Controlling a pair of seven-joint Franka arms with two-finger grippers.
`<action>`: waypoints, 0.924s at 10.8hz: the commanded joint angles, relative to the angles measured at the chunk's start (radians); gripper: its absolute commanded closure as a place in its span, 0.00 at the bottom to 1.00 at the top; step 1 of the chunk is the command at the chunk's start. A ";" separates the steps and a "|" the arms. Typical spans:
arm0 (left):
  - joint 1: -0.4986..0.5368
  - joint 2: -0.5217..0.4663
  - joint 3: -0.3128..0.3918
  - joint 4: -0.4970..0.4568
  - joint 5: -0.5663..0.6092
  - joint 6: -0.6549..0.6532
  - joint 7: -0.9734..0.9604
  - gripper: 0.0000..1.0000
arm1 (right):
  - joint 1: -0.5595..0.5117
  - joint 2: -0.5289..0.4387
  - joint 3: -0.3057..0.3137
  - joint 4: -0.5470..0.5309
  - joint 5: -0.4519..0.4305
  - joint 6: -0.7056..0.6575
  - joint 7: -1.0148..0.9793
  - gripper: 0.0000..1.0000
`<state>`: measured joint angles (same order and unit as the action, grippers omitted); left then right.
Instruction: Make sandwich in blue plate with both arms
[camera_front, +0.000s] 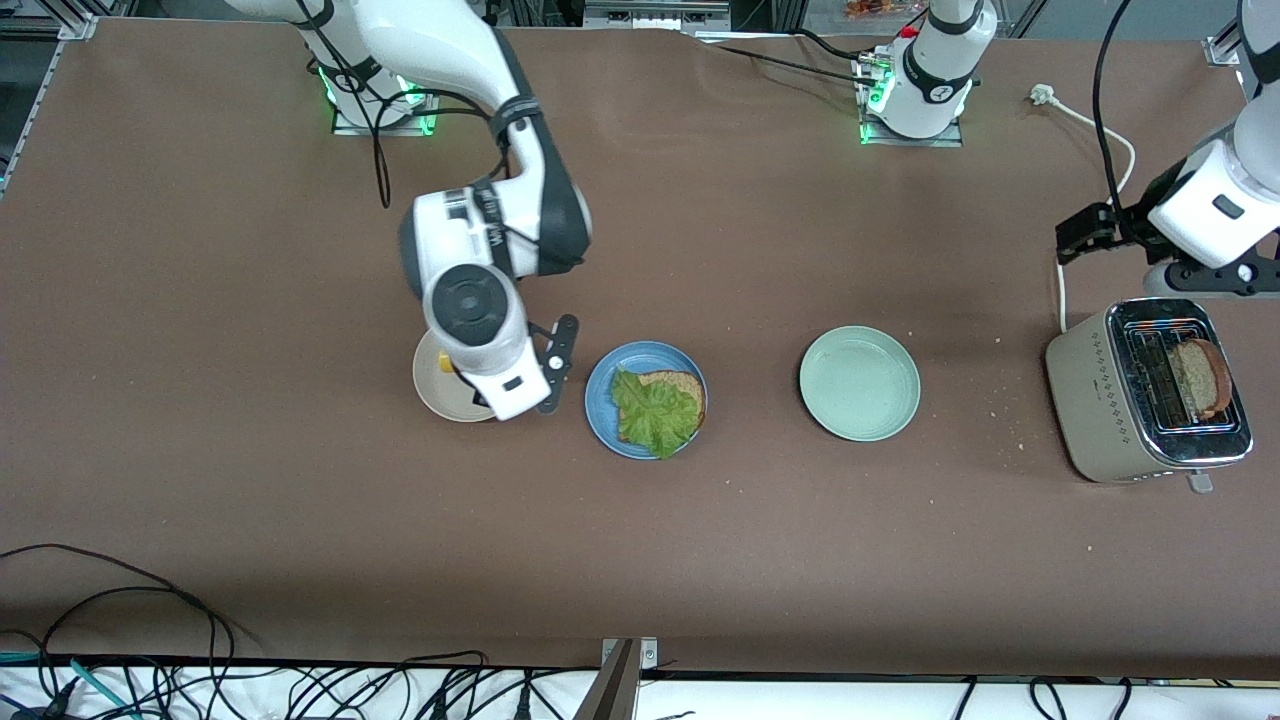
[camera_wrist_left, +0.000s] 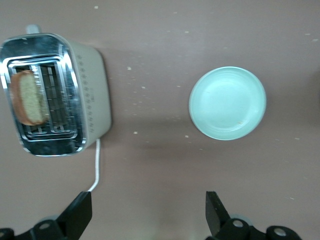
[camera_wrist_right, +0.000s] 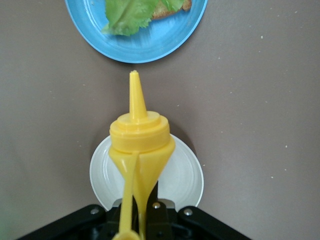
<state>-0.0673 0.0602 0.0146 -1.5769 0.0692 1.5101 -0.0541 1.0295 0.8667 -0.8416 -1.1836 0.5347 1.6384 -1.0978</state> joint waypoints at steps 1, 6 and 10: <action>0.053 0.019 -0.002 0.018 0.070 0.002 0.101 0.00 | -0.095 -0.075 0.007 -0.047 0.163 -0.076 -0.181 0.98; 0.297 0.134 -0.002 0.025 0.047 0.111 0.296 0.00 | -0.411 -0.075 0.019 -0.054 0.471 -0.358 -0.623 0.97; 0.369 0.243 -0.002 0.015 0.060 0.244 0.301 0.03 | -0.526 -0.063 0.021 -0.171 0.550 -0.423 -0.980 0.96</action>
<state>0.2667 0.2384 0.0252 -1.5779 0.1130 1.7026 0.2301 0.5457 0.8125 -0.8327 -1.2750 1.0232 1.2554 -1.9062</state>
